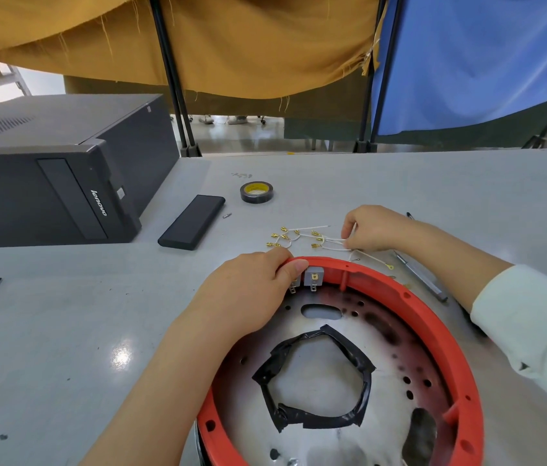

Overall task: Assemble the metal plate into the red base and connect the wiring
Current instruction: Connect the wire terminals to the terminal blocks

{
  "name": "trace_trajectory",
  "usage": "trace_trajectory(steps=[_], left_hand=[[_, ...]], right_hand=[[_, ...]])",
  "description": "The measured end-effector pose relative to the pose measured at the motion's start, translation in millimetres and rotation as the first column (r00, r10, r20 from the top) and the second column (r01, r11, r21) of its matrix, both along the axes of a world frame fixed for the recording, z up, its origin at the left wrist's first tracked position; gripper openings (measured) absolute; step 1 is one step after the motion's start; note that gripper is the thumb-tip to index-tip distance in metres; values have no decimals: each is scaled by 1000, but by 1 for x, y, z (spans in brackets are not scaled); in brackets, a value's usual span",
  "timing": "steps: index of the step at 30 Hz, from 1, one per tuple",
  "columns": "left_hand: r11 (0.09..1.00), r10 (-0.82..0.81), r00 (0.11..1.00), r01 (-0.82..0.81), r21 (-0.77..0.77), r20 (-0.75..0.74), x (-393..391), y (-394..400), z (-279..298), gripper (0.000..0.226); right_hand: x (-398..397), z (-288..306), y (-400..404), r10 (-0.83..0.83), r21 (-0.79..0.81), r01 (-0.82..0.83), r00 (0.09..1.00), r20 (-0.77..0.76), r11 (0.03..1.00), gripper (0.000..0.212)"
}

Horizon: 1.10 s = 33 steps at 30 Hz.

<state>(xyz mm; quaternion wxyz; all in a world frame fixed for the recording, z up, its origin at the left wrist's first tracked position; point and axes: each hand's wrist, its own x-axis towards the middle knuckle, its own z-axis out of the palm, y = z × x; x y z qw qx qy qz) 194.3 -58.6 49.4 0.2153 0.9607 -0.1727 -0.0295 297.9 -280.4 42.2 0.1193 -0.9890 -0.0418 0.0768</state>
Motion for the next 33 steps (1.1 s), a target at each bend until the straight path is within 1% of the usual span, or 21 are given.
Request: trace_trajectory(steps=[1, 3, 8, 10, 14, 19, 24, 30, 32, 33], left_hand=[[1000, 2, 1000, -2, 0, -1, 0, 0, 0, 38], [1000, 5, 1000, -5, -1, 1, 0, 0, -1, 39], [1000, 7, 1000, -7, -8, 7, -1, 1, 0, 41], [1000, 7, 1000, -7, -12, 2, -1, 0, 0, 39], [1000, 15, 1000, -15, -14, -2, -1, 0, -1, 38], [1000, 23, 1000, -23, -5, 5, 0, 0, -1, 42], [999, 30, 1000, -30, -15, -1, 1, 1, -3, 43], [999, 40, 999, -40, -16, -2, 1, 2, -3, 43], [999, 47, 999, -47, -18, -5, 2, 2, -4, 43], [999, 50, 999, -50, -17, -7, 2, 2, -4, 43]], right_hand=[[0, 1, -1, 0, -7, 0, 1000, 4, 1000, 5], [0, 2, -4, -10, -2, 10, 999, 36, 1000, 11], [1, 6, -10, -125, 162, 89, 966, 225, 983, 12], [2, 7, -12, -168, 199, 116, 947, 272, 973, 12], [1, 8, -18, -231, 217, 172, 932, 280, 961, 16], [-2, 7, -25, -274, 238, 208, 916, 293, 949, 10], [-5, 6, -30, -308, 350, 195, 902, 304, 916, 7], [-14, 9, -34, -331, 347, 222, 896, 295, 911, 10], [-20, 13, -34, -320, 284, 235, 897, 306, 930, 11], [-23, 15, -33, -304, 214, 245, 901, 308, 945, 12]])
